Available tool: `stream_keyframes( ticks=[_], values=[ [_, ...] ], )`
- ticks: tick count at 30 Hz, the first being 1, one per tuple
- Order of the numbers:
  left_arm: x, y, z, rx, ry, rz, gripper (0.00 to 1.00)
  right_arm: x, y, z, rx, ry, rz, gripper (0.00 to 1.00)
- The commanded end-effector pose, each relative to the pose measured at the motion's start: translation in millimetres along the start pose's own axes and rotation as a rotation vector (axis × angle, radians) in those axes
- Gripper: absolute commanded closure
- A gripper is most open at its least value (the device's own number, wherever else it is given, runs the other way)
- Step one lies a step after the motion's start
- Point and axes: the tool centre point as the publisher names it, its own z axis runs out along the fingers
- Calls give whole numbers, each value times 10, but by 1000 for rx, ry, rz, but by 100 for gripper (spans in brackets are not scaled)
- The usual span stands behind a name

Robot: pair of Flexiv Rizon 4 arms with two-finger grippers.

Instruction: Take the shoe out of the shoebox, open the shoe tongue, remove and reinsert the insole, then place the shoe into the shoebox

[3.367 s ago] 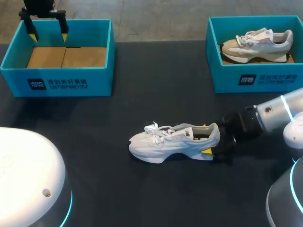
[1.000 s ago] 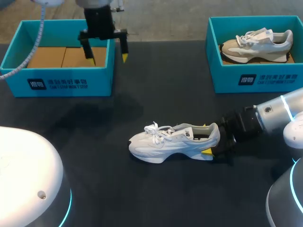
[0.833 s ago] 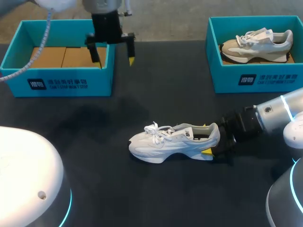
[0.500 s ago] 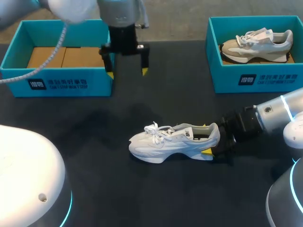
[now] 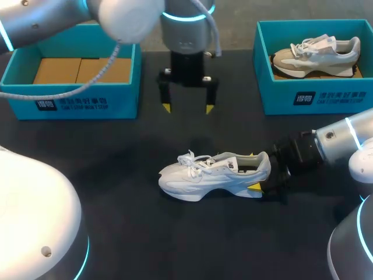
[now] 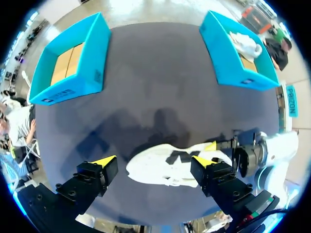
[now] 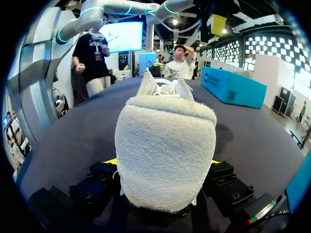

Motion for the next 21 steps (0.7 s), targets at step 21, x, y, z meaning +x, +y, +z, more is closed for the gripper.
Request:
stream_keyframes(
  ticks=[21],
  values=[
    [359,372,218,-5,-57,68,0,-21,-40,74,4,1,1,100]
  ],
)
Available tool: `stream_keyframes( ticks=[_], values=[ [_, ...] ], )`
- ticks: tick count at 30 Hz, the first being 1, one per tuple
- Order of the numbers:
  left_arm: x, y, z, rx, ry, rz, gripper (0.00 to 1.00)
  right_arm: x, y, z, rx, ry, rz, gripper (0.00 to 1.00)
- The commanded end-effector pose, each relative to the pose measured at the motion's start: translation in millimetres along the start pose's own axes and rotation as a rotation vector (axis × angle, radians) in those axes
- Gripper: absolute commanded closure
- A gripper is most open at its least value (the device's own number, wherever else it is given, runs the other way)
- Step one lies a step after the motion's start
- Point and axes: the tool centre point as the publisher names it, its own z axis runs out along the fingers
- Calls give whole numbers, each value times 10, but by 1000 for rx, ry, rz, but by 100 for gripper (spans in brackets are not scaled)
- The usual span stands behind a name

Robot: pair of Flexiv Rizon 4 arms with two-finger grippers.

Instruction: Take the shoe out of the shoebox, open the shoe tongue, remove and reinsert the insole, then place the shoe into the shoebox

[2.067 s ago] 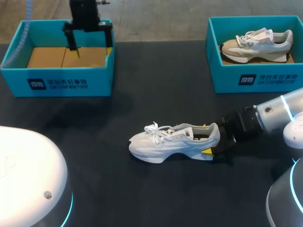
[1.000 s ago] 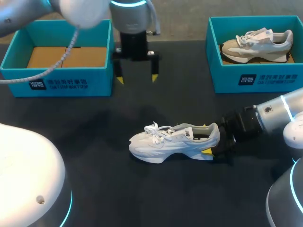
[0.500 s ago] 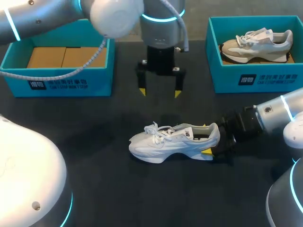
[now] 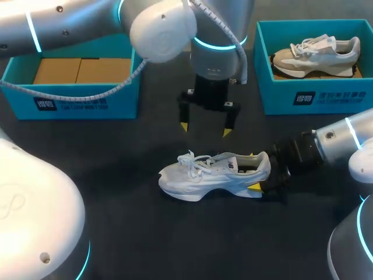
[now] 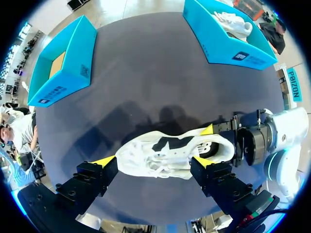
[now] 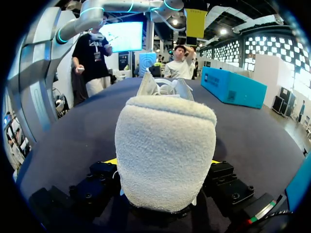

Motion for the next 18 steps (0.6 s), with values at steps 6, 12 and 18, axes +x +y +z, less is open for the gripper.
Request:
stream_keyframes(
  ticks=[6,12,18],
  values=[
    [3,-7,-2,-1,-2,0,0,-21,-40,73,4,1,1,100],
    [45,9,-7,7,-9,11,0,-21,-40,73,4,1,1,100],
    [238,50,45,6,-17,27,0,-21,-40,73,4,1,1,100]
  ],
)
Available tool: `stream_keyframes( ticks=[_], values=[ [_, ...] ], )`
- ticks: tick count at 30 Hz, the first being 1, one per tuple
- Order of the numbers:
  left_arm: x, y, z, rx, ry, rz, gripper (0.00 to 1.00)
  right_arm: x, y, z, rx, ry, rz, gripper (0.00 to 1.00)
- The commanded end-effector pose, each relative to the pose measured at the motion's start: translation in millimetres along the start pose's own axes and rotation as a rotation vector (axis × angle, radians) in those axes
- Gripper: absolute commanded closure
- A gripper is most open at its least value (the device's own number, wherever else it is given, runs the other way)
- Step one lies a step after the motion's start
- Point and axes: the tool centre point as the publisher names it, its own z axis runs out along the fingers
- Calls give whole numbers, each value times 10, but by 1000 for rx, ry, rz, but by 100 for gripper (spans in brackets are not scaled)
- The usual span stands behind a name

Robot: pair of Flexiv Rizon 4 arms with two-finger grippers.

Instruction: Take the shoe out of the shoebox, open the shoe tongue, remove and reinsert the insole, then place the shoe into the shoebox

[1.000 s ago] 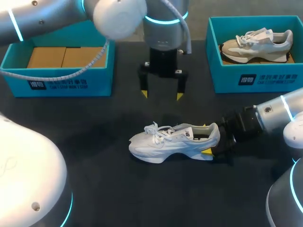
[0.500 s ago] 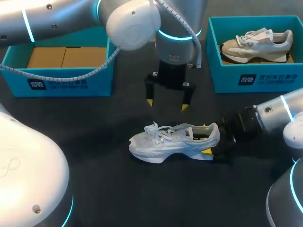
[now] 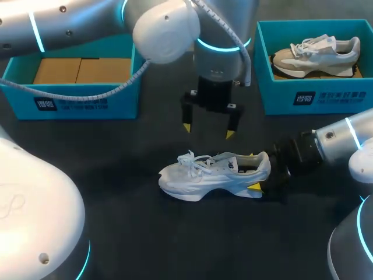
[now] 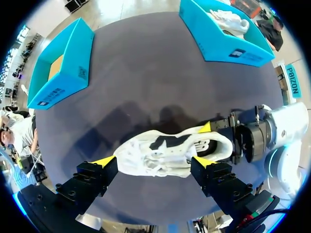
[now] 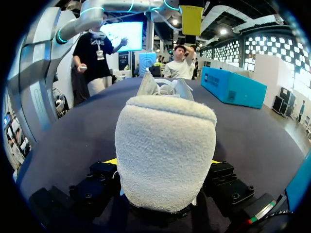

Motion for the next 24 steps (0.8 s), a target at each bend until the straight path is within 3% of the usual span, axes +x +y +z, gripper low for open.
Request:
stream_keyframes(
  ticks=[1,10,24],
  values=[
    [182,10,65,-1,-18,3,0,-21,-40,74,4,1,1,100],
    [398,95,309,-1,-81,25,0,-21,-40,74,4,1,1,100],
    [553,48,642,-57,-101,32,0,-21,-40,74,4,1,1,100]
  ],
)
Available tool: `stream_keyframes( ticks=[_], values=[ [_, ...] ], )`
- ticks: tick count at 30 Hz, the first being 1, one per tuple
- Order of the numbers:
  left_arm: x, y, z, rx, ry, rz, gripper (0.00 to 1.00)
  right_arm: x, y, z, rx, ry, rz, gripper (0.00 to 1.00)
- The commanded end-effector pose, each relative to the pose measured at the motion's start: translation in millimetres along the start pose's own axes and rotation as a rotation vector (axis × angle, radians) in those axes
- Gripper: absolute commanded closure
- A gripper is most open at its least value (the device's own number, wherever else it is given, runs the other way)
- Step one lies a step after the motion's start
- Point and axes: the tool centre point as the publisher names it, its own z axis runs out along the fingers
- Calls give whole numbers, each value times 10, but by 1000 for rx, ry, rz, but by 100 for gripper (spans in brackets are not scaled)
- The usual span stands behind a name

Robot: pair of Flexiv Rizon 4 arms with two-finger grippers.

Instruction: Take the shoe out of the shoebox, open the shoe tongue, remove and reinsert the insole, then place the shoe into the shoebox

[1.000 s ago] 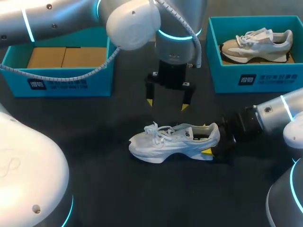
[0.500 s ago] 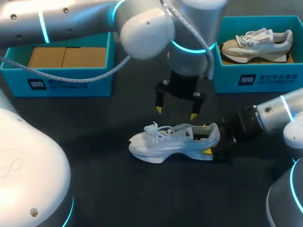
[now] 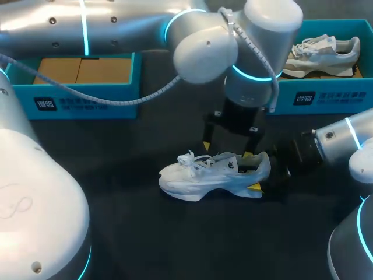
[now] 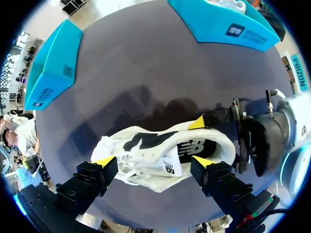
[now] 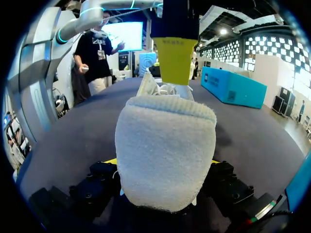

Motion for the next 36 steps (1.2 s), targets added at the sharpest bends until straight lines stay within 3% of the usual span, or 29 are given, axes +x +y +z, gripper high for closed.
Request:
stream_keyframes(
  ticks=[1,13,27,36],
  values=[
    [105,-63,126,-20,-25,6,0,-21,-40,73,4,1,1,100],
    [146,-61,286,-49,-86,20,0,-21,-40,73,4,1,1,100],
    [-82,67,387,-65,-156,-33,0,-21,-40,73,4,1,1,100],
    [-391,190,306,-71,-176,-118,0,-21,-40,73,4,1,1,100]
  ],
)
